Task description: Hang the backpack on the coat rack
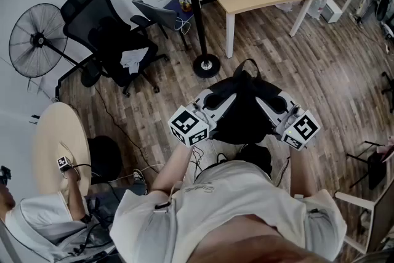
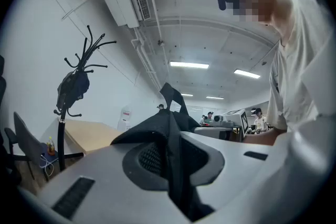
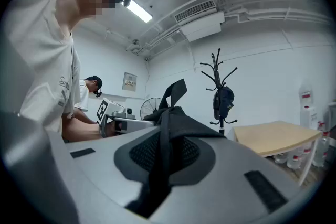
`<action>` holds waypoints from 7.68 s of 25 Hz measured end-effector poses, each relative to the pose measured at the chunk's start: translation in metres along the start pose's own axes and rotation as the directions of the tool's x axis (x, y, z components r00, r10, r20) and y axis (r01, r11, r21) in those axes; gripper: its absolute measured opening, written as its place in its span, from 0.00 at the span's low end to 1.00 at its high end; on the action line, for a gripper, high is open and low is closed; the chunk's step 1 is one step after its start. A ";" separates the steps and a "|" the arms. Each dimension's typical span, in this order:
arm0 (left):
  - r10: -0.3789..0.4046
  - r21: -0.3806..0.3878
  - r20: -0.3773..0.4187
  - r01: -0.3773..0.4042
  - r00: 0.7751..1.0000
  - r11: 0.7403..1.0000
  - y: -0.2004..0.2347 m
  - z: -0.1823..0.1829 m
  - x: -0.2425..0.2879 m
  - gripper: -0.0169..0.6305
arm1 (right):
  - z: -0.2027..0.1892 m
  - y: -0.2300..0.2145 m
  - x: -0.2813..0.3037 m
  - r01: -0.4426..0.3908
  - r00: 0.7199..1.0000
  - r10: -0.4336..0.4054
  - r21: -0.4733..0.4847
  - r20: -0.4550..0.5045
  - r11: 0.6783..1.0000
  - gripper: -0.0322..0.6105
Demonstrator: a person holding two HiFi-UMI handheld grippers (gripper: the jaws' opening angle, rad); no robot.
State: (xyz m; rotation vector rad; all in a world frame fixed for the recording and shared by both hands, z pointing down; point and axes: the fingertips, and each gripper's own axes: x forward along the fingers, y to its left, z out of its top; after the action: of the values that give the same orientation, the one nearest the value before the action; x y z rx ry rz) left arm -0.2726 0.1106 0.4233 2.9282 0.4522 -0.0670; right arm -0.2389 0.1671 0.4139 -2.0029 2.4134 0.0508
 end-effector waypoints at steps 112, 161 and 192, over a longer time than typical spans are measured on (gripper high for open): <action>0.678 0.131 0.162 -0.697 0.717 0.705 0.531 0.193 0.208 0.10 | 0.094 -0.478 0.432 -0.707 0.668 0.720 -0.144 0.187 0.693 0.11; 0.875 0.099 0.018 -0.872 0.483 0.479 0.464 0.098 0.201 0.08 | 0.001 -0.486 0.354 -0.564 0.826 0.564 0.025 0.013 0.825 0.05; 0.801 0.036 0.047 -0.802 0.597 0.596 0.384 0.062 0.214 0.08 | -0.011 -0.426 0.258 -0.442 0.897 0.440 -0.050 -0.037 0.896 0.04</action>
State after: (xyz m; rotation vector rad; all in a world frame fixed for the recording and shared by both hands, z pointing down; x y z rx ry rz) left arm 0.0467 -0.1981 0.4121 2.8643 -0.9287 0.0096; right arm 0.1325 -0.1647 0.4092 -1.4327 2.8596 0.0974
